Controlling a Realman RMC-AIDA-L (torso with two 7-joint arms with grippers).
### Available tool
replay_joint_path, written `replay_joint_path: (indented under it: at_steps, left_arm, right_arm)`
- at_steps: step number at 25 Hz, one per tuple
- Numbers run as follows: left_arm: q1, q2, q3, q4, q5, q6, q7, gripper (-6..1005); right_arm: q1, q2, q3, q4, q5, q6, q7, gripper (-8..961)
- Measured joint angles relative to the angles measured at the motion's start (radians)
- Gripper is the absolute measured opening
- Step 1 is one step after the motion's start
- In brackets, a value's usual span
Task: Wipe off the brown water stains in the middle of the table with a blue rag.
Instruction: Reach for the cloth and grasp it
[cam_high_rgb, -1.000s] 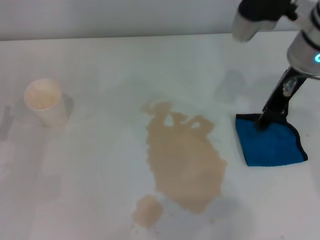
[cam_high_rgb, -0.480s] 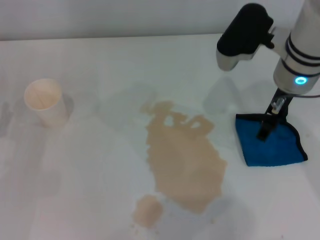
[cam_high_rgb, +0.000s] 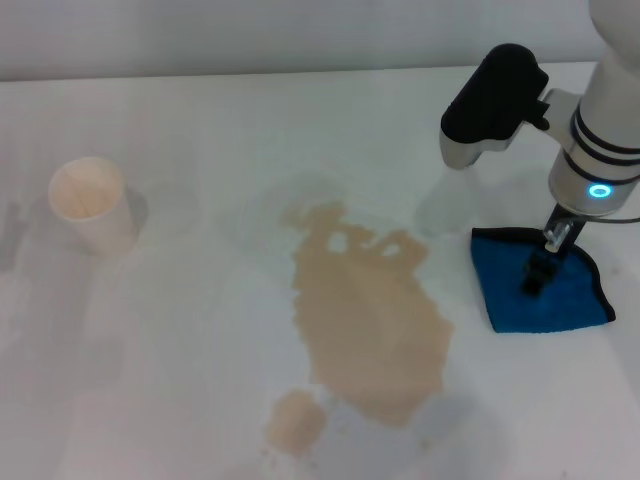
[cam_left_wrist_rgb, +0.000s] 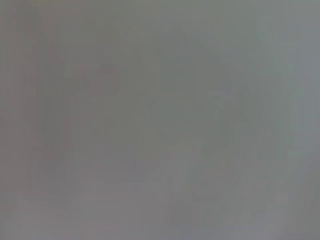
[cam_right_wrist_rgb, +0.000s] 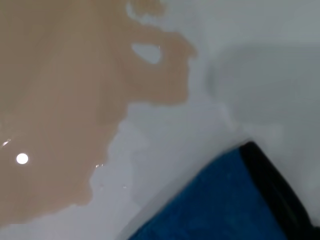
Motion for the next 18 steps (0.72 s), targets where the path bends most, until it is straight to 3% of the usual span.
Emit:
replay_joint_path:
  at_steps: [1, 3, 18]
  left_arm:
    - [-0.002, 0.0, 0.0, 0.0, 0.0, 0.002, 0.0, 861]
    - [-0.007, 0.0, 0.0, 0.0, 0.0, 0.004, 0.0, 861]
    - [-0.029, 0.0, 0.0, 0.0, 0.0, 0.006, 0.0, 861]
  right_arm:
    - [-0.003, 0.0, -0.001, 0.003, 0.001, 0.003, 0.0, 804]
    - [-0.009, 0.001, -0.005, 0.003, 0.006, 0.009, 0.0, 615]
    - [-0.029, 0.0, -0.008, 0.046, 0.031, 0.087, 0.0, 609]
